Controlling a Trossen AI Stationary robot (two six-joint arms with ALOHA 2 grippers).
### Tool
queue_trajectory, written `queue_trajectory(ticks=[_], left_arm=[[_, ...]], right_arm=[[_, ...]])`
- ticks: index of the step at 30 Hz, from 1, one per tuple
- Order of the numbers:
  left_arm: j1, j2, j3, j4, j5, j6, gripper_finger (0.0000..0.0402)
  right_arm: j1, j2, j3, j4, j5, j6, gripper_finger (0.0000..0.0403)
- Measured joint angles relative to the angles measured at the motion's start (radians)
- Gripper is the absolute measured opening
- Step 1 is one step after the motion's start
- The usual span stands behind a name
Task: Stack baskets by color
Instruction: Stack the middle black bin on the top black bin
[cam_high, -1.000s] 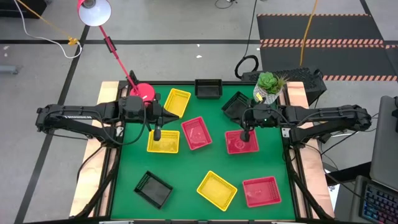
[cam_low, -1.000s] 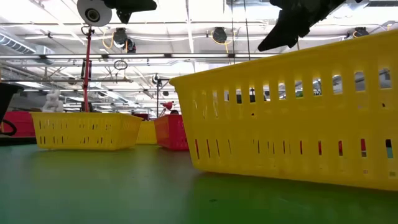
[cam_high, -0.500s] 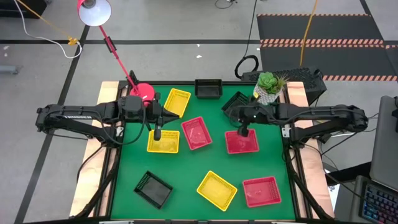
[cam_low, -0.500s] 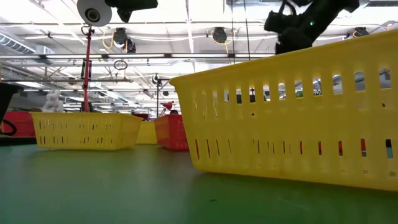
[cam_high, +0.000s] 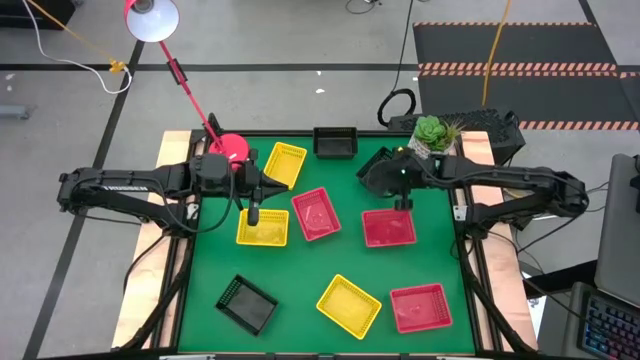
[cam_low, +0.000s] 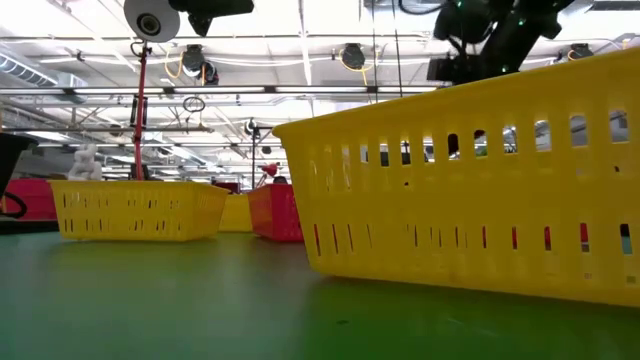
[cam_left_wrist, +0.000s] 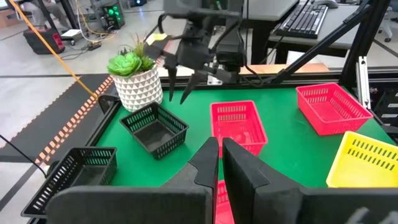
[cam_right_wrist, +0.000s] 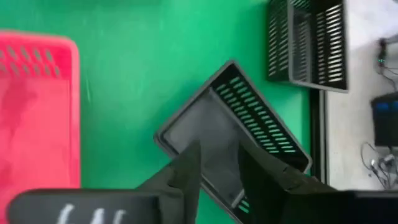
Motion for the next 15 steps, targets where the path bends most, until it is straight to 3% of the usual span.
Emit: queue_trajectory(ticks=[6,15], left_arm=[[0.000,0.000,0.000,0.000,0.000,0.000,0.0026],[-0.002,0.000,0.000,-0.002,0.000,0.000,0.0026]], right_arm=[[-0.078,0.022,0.000,-0.004,-0.049,-0.193,0.0142],[-0.152,0.050,0.000,-0.028,-0.105,-0.343,0.0143]])
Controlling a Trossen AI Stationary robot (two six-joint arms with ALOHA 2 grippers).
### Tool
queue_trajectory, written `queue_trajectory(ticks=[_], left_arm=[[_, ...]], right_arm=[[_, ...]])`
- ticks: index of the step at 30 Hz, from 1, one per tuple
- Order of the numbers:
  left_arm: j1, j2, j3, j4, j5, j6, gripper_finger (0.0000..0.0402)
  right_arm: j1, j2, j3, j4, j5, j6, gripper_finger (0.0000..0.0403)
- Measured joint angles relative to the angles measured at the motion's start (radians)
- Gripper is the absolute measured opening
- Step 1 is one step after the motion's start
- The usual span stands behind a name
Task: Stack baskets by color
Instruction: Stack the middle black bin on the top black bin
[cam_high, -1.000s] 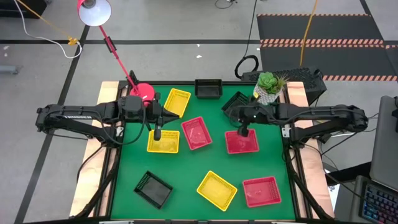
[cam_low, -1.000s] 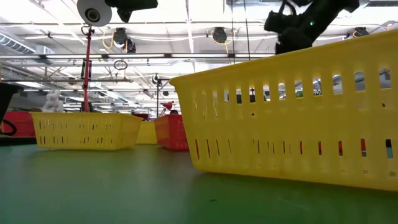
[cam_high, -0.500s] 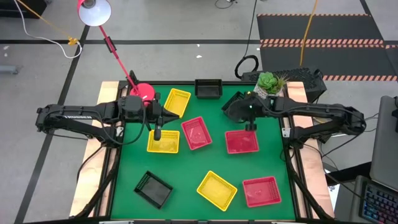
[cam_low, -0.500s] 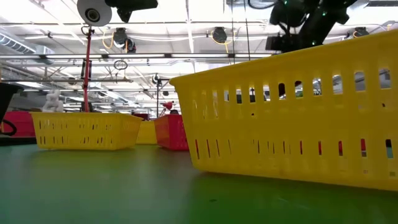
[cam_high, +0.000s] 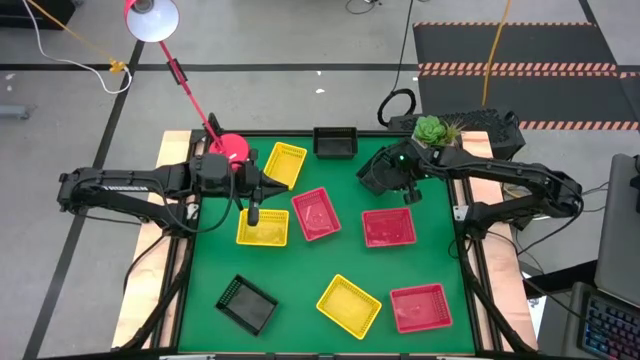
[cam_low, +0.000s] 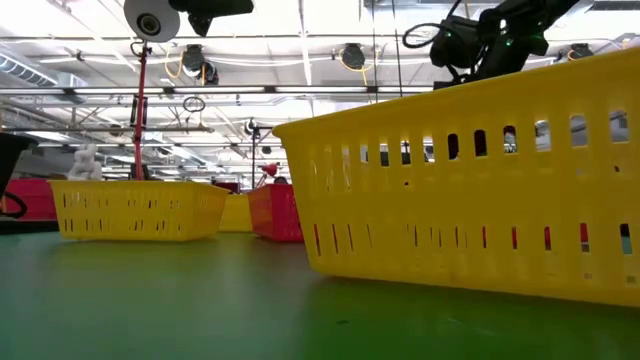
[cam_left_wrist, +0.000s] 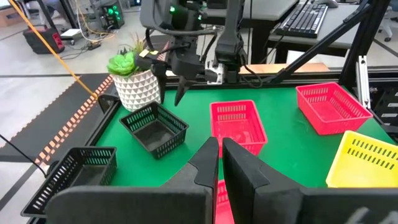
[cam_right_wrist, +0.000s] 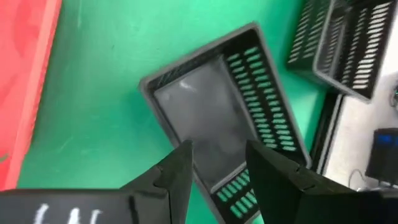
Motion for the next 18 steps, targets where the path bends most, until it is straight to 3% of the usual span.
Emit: queue_trajectory(ticks=[18], left_arm=[[-0.003,0.000,0.000,0.000,0.000,-0.001,0.0026]], right_arm=[[-0.019,0.078,0.000,-0.049,0.002,-0.057,0.0144]])
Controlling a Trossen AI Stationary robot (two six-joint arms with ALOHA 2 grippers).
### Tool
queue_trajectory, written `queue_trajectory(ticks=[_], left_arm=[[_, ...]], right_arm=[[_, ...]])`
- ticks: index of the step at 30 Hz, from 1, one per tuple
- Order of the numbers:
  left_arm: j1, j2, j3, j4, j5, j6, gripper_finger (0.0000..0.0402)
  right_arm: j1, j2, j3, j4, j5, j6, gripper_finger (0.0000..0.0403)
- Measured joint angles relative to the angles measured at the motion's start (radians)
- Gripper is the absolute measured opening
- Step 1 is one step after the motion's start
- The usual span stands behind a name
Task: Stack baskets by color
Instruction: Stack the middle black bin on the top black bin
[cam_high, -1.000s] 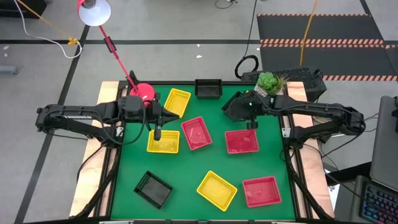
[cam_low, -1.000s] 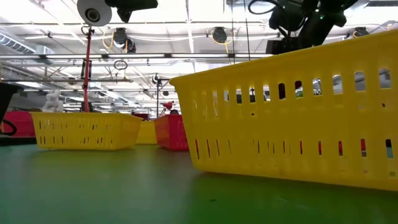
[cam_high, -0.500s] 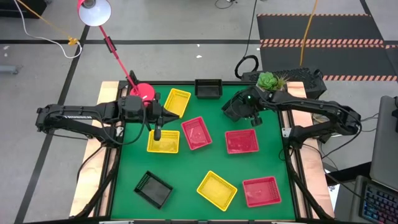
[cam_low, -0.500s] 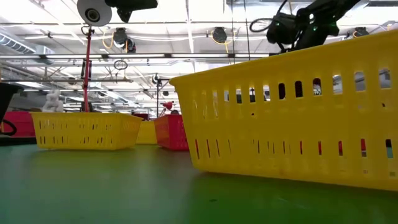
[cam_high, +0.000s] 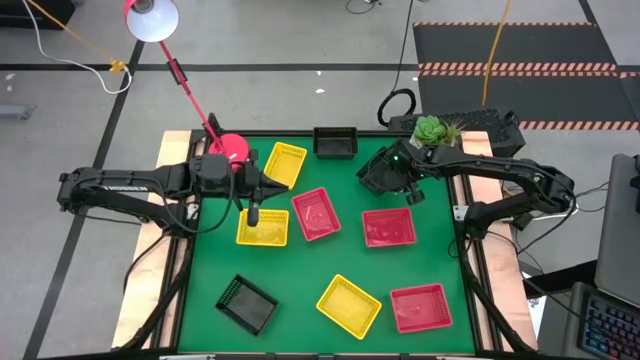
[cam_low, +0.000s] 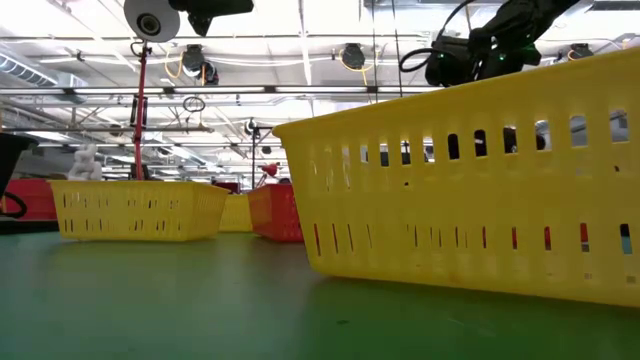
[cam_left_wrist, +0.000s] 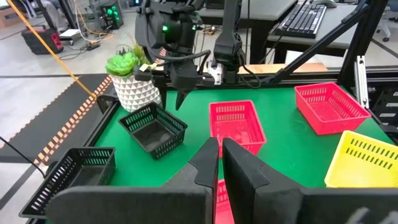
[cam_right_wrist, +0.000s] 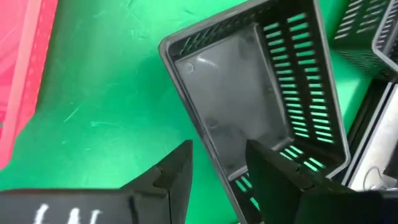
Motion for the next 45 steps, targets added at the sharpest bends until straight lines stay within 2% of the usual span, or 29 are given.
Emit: queue_trajectory(ticks=[16,22,33,45], left_arm=[[0.000,0.000,0.000,0.001,0.000,-0.011,0.0026],[0.000,0.000,0.000,0.001,0.000,-0.022,0.0026],[0.000,0.000,0.000,0.002,0.000,-0.019,0.0026],[0.000,0.000,0.000,0.002,0.000,-0.016,0.0026]], right_arm=[[0.000,0.046,-0.050,0.059,0.003,-0.027,0.0144],[0.000,0.049,-0.057,0.091,0.034,-0.029,0.0140],[-0.006,0.053,-0.061,0.097,0.029,-0.071,0.0070],[-0.005,0.084,-0.079,0.126,0.034,-0.086,0.0012]])
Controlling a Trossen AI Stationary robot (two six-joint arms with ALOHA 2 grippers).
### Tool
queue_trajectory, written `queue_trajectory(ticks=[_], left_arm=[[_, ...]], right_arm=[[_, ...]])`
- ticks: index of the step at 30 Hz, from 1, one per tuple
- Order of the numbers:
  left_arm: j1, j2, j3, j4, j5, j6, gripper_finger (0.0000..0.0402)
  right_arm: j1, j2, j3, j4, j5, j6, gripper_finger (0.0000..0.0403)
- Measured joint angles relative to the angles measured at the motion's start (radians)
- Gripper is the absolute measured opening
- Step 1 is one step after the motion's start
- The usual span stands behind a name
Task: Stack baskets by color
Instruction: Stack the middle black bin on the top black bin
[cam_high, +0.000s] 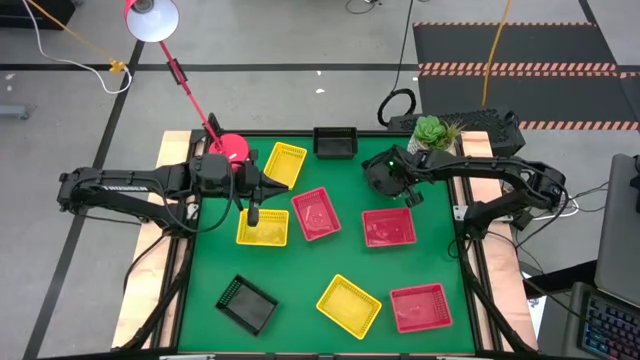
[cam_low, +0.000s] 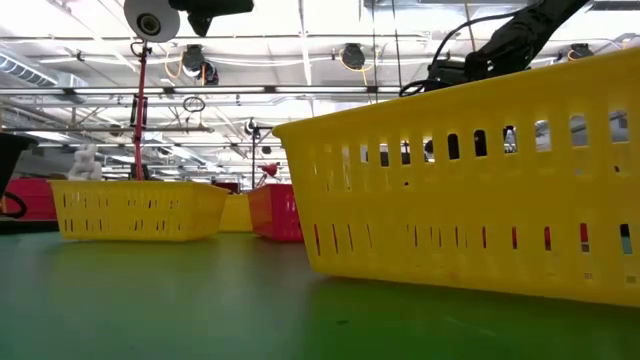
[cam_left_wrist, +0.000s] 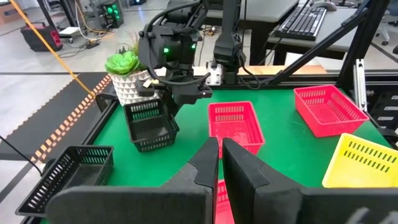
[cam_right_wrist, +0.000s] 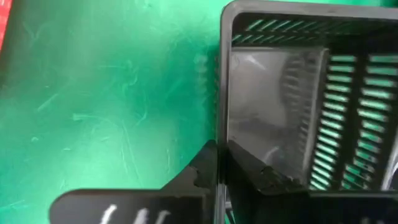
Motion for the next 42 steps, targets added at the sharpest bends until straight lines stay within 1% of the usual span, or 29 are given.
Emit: queue_trajectory(ticks=[8,18,21,23,31,34,38,42], left_arm=[[0.000,0.000,0.000,0.000,0.000,0.015,0.0026],[0.000,0.000,0.000,0.000,0.000,0.016,0.0026],[0.000,0.000,0.000,0.000,0.000,0.016,0.0026],[0.000,0.000,0.000,0.000,0.000,0.015,0.0026],[0.000,0.000,0.000,0.008,-0.001,0.013,0.0026],[0.000,0.000,0.000,0.008,-0.001,0.013,0.0026],[0.000,0.000,0.000,0.008,0.000,0.013,0.0026],[0.000,0.000,0.000,0.007,-0.001,0.013,0.0026]], right_arm=[[0.025,-0.017,0.000,0.000,0.081,0.010,0.0007],[0.117,-0.121,0.001,0.010,0.081,0.109,0.0003],[0.156,-0.145,0.018,0.000,0.122,0.150,0.0002],[0.184,-0.151,0.047,-0.018,0.155,0.178,0.0002],[0.274,-0.151,0.221,-0.137,0.190,0.317,0.0001],[0.306,-0.149,0.297,-0.190,0.244,0.371,0.0001],[0.348,-0.126,0.406,-0.270,0.287,0.444,0.0001],[0.383,-0.078,0.521,-0.323,0.295,0.528,0.0001]])
